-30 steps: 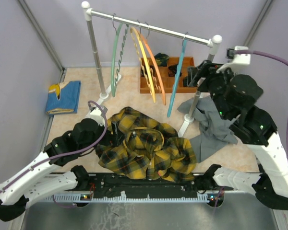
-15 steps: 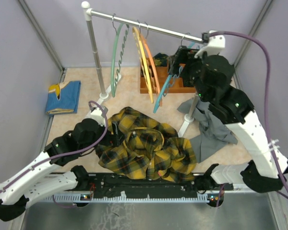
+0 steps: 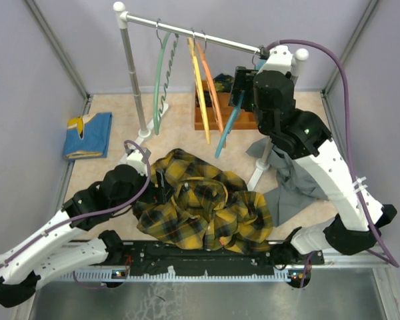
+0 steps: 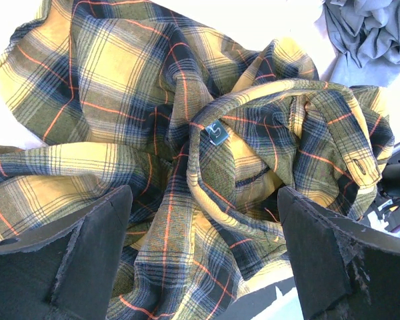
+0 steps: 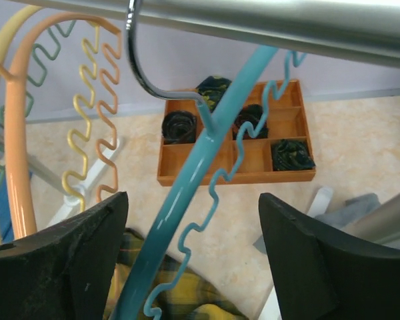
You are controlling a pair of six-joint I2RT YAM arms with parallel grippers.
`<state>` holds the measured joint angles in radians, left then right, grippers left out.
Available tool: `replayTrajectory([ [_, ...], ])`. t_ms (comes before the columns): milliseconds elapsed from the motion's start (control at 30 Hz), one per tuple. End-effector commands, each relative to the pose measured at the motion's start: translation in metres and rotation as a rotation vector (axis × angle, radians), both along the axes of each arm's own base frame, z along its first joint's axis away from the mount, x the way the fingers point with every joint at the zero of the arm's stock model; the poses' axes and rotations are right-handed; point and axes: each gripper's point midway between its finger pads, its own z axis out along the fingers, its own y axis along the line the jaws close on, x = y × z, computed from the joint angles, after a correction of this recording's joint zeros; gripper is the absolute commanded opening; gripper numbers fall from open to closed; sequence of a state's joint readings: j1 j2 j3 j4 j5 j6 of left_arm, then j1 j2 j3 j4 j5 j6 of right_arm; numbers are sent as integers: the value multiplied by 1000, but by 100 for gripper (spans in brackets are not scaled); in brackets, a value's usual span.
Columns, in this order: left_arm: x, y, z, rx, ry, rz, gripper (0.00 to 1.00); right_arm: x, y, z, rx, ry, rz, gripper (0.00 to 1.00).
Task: Place the shirt on the hanger
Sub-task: Pick up the hanger from the clothesline.
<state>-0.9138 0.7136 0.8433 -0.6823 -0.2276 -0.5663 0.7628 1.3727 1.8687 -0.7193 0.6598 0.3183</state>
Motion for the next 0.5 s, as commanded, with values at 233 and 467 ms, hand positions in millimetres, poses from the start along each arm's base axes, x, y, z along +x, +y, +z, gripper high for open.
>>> replayTrajectory([
  [233, 1, -1, -6, 20, 6, -9, 95, -31, -50, 21, 32, -58, -95, 61],
  [467, 0, -2, -10, 17, 15, -9, 95, -31, -50, 16, -3, -41, -83, 60],
])
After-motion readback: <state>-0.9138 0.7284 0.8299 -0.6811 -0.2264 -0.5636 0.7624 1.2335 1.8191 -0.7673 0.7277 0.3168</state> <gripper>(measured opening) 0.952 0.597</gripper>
